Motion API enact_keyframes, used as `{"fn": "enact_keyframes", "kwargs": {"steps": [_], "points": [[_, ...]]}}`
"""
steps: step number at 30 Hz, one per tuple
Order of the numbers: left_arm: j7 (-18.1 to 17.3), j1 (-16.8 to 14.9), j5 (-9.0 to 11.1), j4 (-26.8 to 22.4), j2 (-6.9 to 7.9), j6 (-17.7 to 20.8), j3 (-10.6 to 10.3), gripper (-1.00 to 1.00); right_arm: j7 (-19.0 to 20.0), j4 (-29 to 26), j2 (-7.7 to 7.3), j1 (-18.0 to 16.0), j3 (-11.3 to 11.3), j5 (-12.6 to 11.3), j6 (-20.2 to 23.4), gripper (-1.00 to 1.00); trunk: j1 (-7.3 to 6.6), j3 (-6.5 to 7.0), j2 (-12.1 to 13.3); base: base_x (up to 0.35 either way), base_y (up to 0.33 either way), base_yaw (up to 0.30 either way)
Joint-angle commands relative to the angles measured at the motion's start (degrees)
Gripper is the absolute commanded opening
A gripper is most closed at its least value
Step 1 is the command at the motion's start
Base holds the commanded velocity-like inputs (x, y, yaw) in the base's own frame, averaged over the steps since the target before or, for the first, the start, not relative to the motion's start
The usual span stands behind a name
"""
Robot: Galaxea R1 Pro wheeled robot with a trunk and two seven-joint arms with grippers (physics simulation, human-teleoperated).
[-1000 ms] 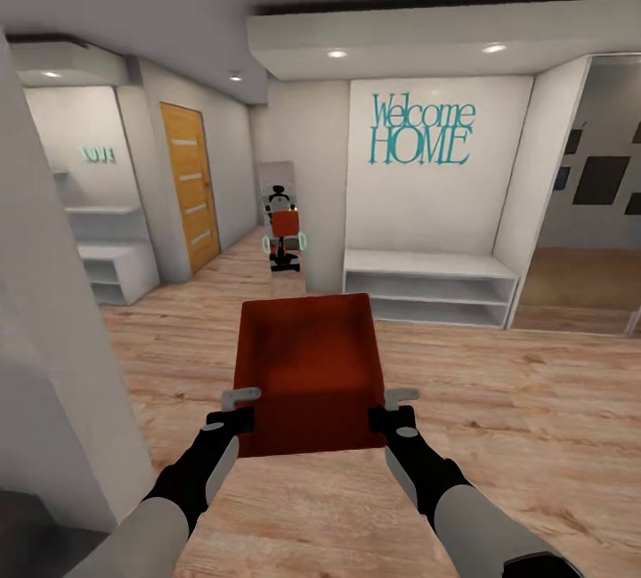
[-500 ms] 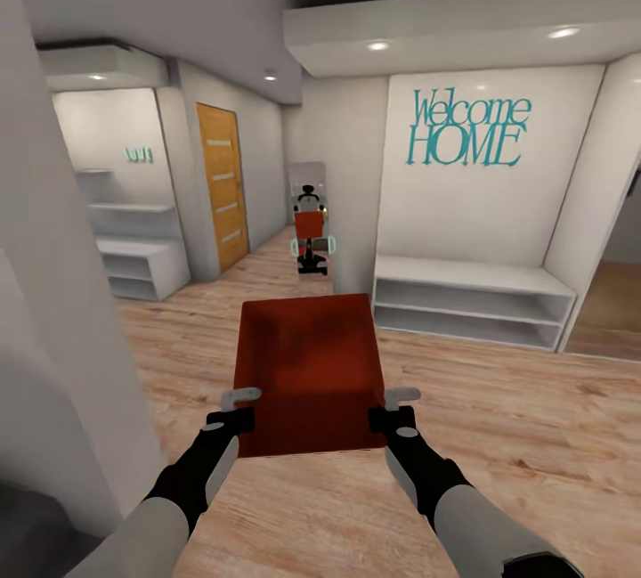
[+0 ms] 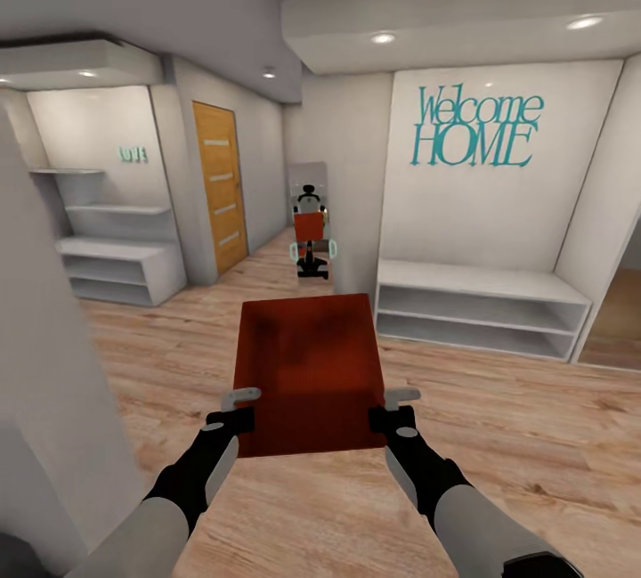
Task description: Move the two storage containers from the living room to the garage. In the garage, place one container on the floor and stack the other container on top of it (either order is fine).
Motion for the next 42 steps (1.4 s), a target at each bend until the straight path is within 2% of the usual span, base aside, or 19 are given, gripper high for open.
{"fn": "enact_keyframes", "kwargs": {"steps": [1,14,16,18,21,24,42], "points": [[2.1,0.0,-0.2,-0.1,0.09,0.4,0.2,-1.00,-1.2,-0.2,-0.10,-0.1,-3.3,0.9,0.2,-1.00,0.06,-0.11,-0.1,0.322,0.000,0.000],[2.1,0.0,-0.2,-0.1,0.10,0.4,0.2,-1.00,-1.2,-0.2,-0.01,-0.1,-3.3,0.9,0.1,-1.00,0.06,-0.11,-0.1,0.322,0.000,0.000],[2.1,0.0,-0.2,-0.1,0.10,0.4,0.4,-1.00,-1.2,-0.2,-0.01,-0.1,-3.3,0.9,0.1,-1.00,0.06,-0.11,-0.1,0.322,0.000,0.041],[2.0,0.0,-0.2,-0.1,0.05,0.4,1.6,-1.00,-1.2,-0.2,-0.01,-0.1,-3.3,0.9,0.1,-1.00,0.06,-0.11,-0.1,0.322,0.000,0.127],[2.0,0.0,-0.3,-0.1,0.02,0.4,4.0,-1.00,-1.2,-0.2,-0.03,-0.1,-3.3,0.9,0.1,-1.00,0.06,-0.11,-0.1,0.322,0.000,0.223],[2.0,0.0,-0.3,-0.1,0.01,0.4,4.7,-1.00,-1.2,-0.2,-0.06,-0.1,-3.3,0.9,0.1,-1.00,0.06,-0.11,-0.1,0.322,0.000,0.256],[1.9,0.0,-0.3,0.0,0.01,0.4,4.9,-1.00,-1.2,-0.2,-0.10,-0.1,-3.3,0.9,0.1,-1.00,0.06,-0.11,-0.1,0.322,0.000,0.267]]}}
